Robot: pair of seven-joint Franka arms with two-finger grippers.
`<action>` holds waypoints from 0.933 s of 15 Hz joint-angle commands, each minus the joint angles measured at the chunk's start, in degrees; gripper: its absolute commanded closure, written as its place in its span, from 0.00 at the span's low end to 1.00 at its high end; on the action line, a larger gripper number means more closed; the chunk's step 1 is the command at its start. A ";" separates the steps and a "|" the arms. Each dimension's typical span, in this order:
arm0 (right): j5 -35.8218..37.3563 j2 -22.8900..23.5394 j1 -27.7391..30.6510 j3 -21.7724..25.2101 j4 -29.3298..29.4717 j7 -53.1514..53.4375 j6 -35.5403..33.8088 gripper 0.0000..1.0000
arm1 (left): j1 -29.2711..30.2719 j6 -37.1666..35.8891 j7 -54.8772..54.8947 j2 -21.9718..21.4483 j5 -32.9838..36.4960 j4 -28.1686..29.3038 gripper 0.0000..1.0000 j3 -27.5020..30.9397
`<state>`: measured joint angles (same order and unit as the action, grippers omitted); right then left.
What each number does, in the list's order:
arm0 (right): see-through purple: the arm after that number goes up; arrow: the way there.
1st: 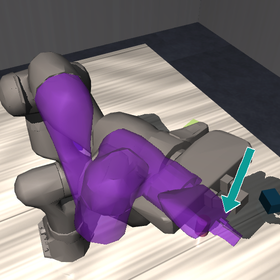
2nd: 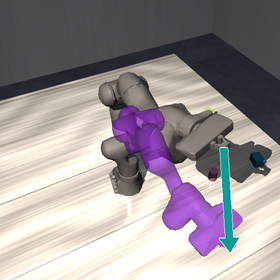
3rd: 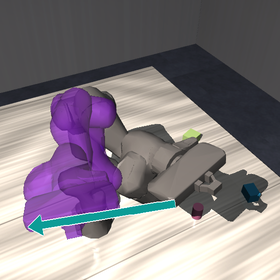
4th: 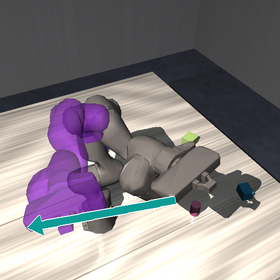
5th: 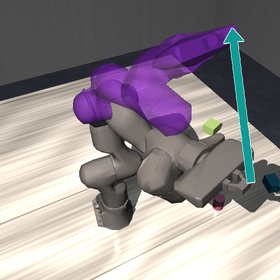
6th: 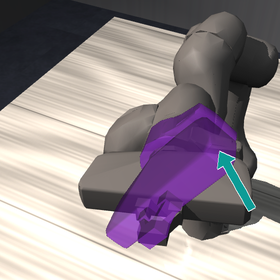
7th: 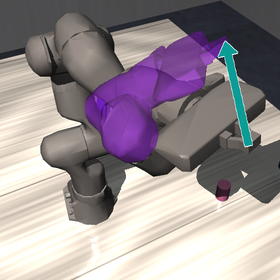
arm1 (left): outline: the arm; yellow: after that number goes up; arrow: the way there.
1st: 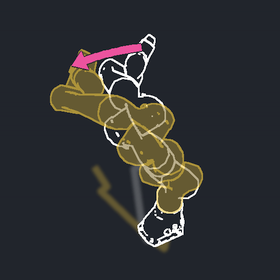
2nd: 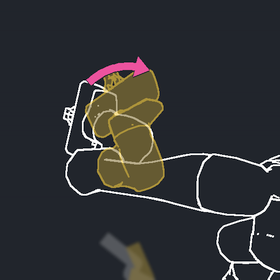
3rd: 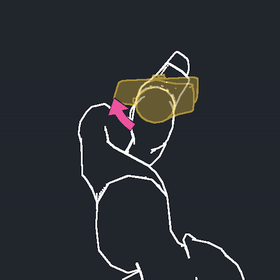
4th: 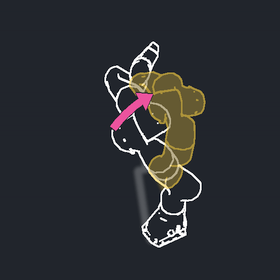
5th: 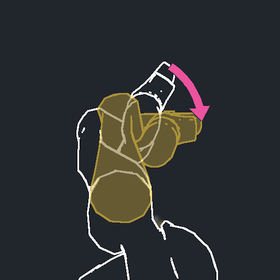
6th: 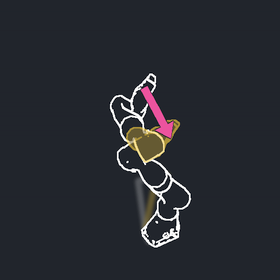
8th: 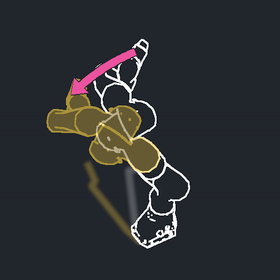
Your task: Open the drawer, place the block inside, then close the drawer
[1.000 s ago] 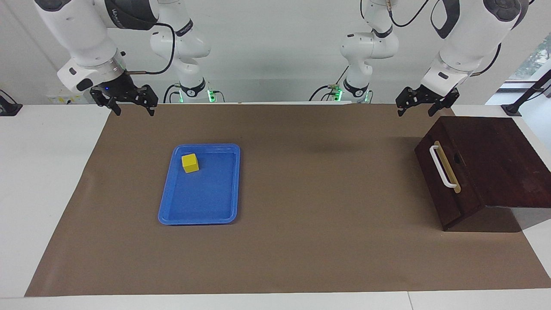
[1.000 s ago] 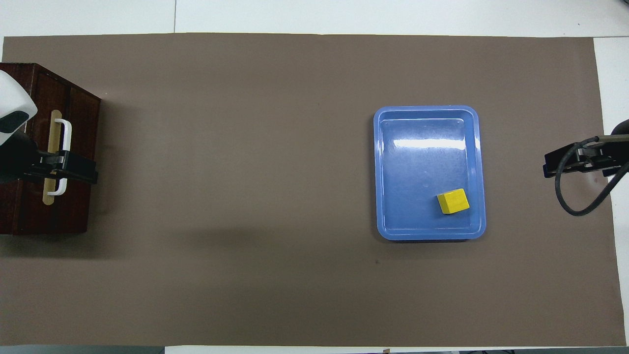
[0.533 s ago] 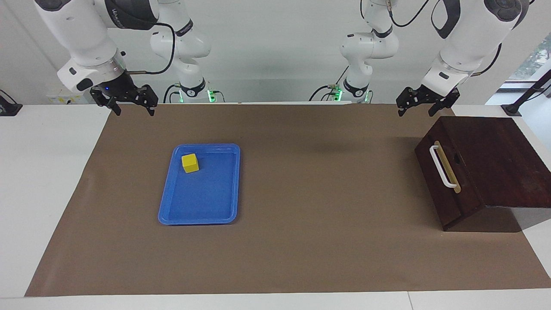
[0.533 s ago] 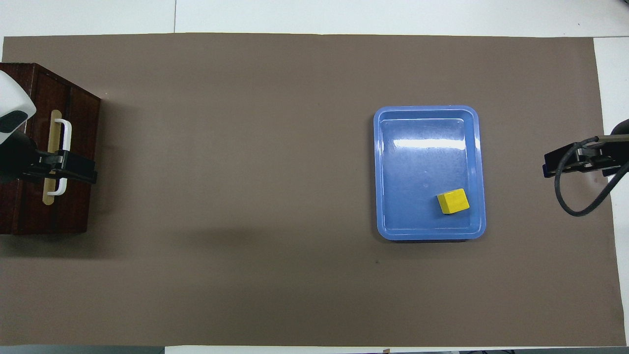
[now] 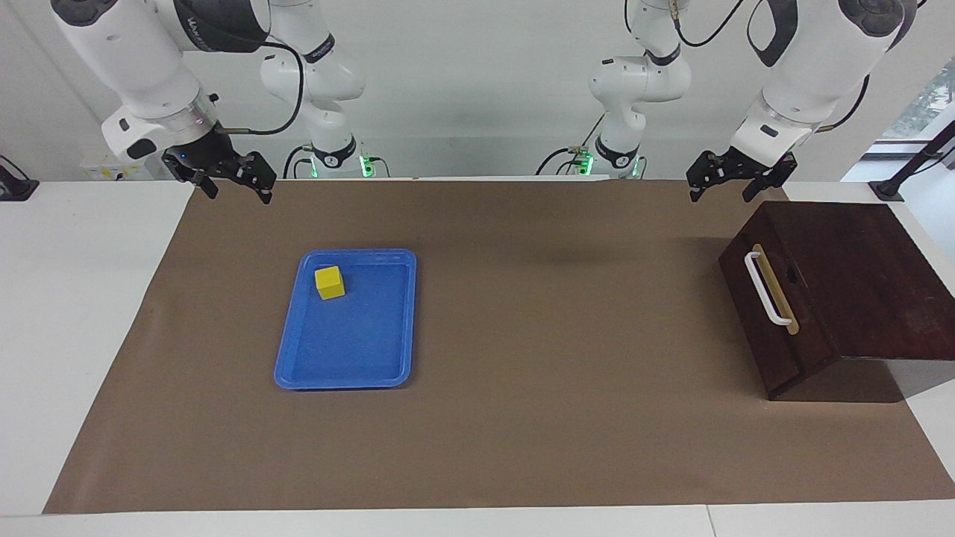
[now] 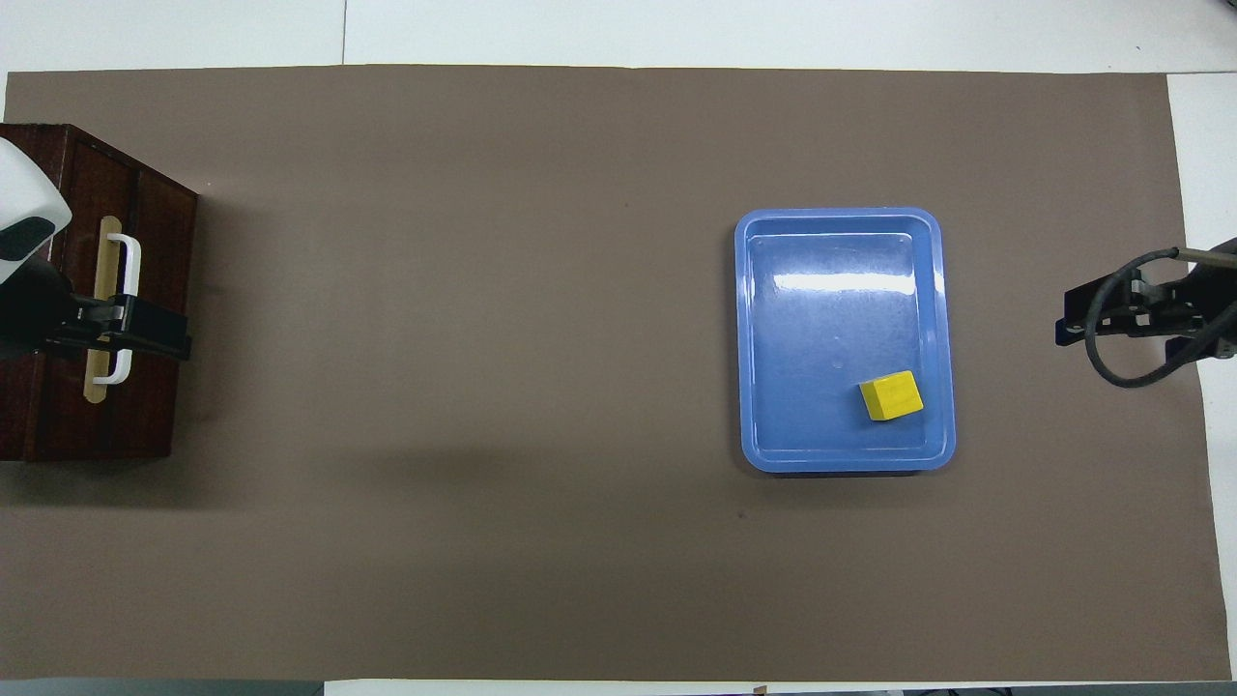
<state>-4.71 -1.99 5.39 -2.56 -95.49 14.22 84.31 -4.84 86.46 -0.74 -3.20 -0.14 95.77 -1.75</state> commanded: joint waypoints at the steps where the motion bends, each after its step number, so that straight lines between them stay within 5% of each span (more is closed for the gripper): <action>1: -6.17 -3.02 3.04 -0.25 -7.06 11.58 1.03 0.00 | -0.52 0.82 0.12 -0.85 -0.39 0.91 0.00 0.43; 7: -22.68 2.51 8.22 -0.16 -16.98 34.02 6.46 0.00 | -0.61 9.85 0.65 -0.94 3.91 4.60 0.00 0.25; 10: -27.79 6.02 10.34 -0.16 -21.30 34.30 11.56 0.00 | -1.48 18.10 0.65 0.64 10.74 7.58 0.00 0.25; 14: -31.41 17.44 11.22 -0.16 -17.89 33.69 12.54 0.00 | -1.05 28.40 0.21 3.63 20.69 12.59 0.00 0.34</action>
<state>-34.05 10.01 15.67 -2.23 -116.01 47.24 96.30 -5.47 110.42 -0.60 -0.47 16.35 105.62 -1.95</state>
